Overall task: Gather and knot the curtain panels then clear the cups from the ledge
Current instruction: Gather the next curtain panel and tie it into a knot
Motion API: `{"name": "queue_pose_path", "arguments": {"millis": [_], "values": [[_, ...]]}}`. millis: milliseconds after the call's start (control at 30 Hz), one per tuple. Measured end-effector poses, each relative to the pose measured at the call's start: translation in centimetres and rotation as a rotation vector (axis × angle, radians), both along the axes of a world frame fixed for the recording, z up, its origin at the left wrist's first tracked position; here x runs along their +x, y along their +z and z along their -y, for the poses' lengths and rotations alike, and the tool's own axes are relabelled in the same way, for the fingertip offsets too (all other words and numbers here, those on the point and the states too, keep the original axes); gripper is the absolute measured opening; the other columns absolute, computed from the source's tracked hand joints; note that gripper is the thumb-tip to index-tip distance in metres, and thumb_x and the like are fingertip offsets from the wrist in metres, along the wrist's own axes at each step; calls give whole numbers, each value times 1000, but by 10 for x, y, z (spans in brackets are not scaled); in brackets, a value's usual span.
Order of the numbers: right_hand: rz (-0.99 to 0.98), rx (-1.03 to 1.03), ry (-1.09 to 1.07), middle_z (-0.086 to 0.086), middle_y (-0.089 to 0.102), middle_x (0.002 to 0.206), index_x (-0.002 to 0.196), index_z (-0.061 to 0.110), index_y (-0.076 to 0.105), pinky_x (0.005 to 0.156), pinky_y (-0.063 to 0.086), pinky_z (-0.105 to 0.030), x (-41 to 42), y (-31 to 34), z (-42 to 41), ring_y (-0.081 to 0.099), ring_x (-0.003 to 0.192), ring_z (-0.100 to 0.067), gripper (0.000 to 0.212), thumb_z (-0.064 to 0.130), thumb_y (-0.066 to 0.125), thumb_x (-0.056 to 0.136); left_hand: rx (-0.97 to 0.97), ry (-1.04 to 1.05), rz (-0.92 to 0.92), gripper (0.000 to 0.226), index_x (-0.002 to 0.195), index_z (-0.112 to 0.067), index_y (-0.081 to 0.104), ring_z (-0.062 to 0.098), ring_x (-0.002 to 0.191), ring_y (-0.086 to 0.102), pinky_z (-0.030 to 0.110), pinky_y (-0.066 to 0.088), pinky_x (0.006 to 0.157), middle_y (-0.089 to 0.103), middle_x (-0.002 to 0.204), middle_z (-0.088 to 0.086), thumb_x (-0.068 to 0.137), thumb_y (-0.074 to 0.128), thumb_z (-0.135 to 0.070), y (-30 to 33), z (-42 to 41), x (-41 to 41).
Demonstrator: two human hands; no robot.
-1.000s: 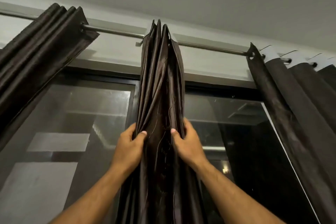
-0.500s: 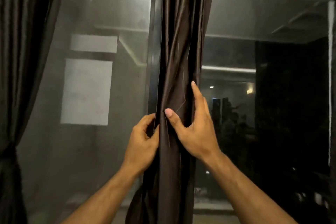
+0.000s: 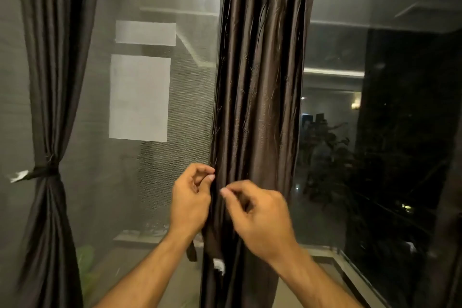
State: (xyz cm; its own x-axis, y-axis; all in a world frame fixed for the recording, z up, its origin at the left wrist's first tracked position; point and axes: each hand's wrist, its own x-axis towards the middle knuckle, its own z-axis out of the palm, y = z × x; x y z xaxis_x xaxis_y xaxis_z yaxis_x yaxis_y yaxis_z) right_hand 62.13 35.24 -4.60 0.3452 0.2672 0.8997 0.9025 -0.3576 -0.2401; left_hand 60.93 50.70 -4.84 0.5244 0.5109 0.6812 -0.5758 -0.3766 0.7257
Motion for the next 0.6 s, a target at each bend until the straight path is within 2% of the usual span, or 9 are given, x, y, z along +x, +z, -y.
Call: {"name": "queue_pose_path", "arguments": {"millis": [33,100,167,267,367,433,467,533,600], "values": [[-102,-76,-86,15,76,92,116,29,72,70,58,-34,-2,-3,-6,70,76,-7,32,53,62,97,18,5,-22,23,91,-18,70,2,77,67,18,52,72,72,83,-5,97,60,1,-2,-2,-3],[-234,-145,-252,14,72,124,135,31,63,92,54,-29,-2,-6,-17,68,109,-6,52,63,58,94,18,-9,-43,30,92,-21,73,2,83,68,14,52,74,74,86,-7,98,56,4,-3,-7,-6],[-298,-131,-314,13,65,133,136,31,58,98,51,-31,-2,-8,-30,63,120,-11,55,64,59,92,-1,-40,-55,31,95,-20,74,4,87,70,15,54,76,75,90,-5,96,57,6,-4,-10,-9],[-317,-68,-329,14,62,119,123,29,61,83,49,-29,-4,-8,-46,64,102,-11,35,52,62,95,-4,-63,-67,25,105,-18,75,2,91,71,21,58,84,76,98,-4,95,62,1,-1,-13,-14],[-305,-56,-247,12,59,105,109,26,67,74,48,-27,1,-9,-54,61,85,-9,11,30,62,99,6,-94,-57,21,112,-18,74,-1,89,73,18,58,80,77,97,-6,91,75,-20,4,-13,-14],[-310,-98,-168,13,55,100,106,25,70,71,51,-28,5,-11,-54,59,80,-8,13,23,61,97,40,-73,-74,31,116,-18,72,3,92,73,22,58,82,77,98,-8,89,78,-30,5,-12,-11],[-311,-82,-151,15,54,100,108,27,73,71,52,-27,5,-12,-52,59,78,-7,16,26,62,96,54,-47,-77,30,118,-18,71,5,94,73,25,59,84,76,99,-8,90,76,-27,6,-12,-9],[-283,60,-202,18,53,104,111,29,73,71,54,-27,4,-14,-45,61,78,-6,21,32,65,91,62,0,-71,23,115,-23,67,4,95,71,29,60,85,73,99,-9,93,71,-17,5,-13,-9],[-260,211,-309,20,47,111,113,29,62,68,54,-30,3,-16,-36,61,78,-6,28,37,71,88,85,67,-62,18,102,-27,59,0,86,68,31,60,76,69,90,-12,94,68,-13,3,-11,-11]]}}
